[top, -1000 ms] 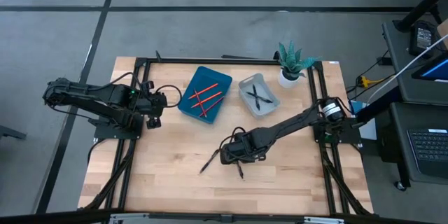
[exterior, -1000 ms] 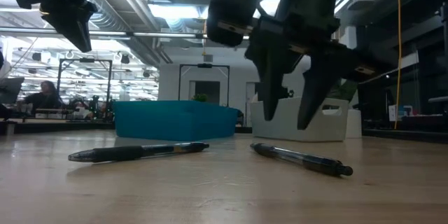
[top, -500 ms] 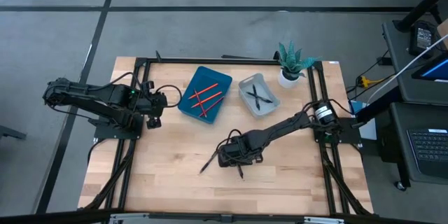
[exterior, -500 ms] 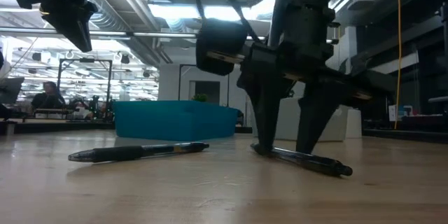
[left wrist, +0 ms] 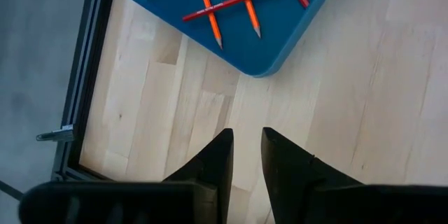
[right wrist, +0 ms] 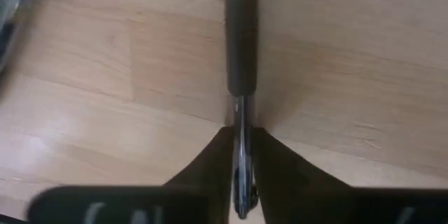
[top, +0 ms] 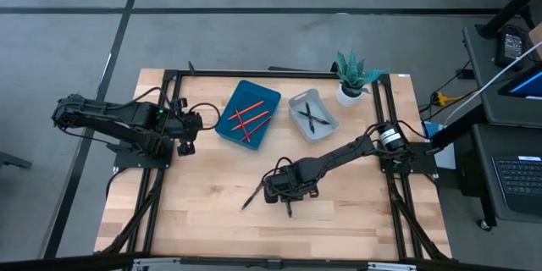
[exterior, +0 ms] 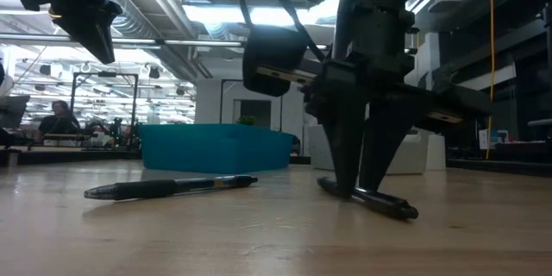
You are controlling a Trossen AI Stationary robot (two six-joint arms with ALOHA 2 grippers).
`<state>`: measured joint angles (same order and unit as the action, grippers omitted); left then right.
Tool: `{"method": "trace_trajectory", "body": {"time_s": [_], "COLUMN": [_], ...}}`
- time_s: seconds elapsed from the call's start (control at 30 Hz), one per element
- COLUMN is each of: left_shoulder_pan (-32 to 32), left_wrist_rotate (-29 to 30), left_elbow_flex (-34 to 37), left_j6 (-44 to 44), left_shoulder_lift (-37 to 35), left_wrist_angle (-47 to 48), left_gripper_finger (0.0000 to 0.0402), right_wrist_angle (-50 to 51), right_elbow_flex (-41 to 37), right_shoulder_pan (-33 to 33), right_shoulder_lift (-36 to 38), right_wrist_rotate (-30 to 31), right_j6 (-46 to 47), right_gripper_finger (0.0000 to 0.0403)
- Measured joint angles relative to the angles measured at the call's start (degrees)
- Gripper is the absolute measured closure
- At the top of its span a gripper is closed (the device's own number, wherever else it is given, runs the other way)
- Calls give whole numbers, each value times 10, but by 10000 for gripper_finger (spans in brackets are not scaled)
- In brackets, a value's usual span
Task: Sort pens & pencils
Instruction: Put the black pen into the gray bin
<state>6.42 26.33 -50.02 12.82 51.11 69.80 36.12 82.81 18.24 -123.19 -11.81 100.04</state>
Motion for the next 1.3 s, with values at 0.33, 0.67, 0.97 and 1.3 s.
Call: {"method": "trace_trajectory", "body": {"time_s": [0.33, 0.67, 0.97, 1.3], "left_shoulder_pan": [0, 0, 0, 0], "left_wrist_rotate": [0, 0, 0, 0], "left_elbow_flex": [0, 0, 0, 0], "left_j6": [0, -11, -12, -14], "left_shoulder_lift": [0, 0, 0, 0], "left_wrist_angle": [0, -1, -1, -2], "left_gripper_finger": [333, 333, 333, 333], "right_wrist_angle": [1, 85, 127, 204], "right_elbow_flex": [0, 61, 80, 130], "right_shoulder_pan": [0, -4, -5, -6], "right_shoulder_lift": [0, -8, -10, -9], "right_wrist_rotate": [-5, 0, 2, 8], "right_j6": [-4, -37, -33, -46], "right_gripper_finger": [367, 377, 378, 379]}}
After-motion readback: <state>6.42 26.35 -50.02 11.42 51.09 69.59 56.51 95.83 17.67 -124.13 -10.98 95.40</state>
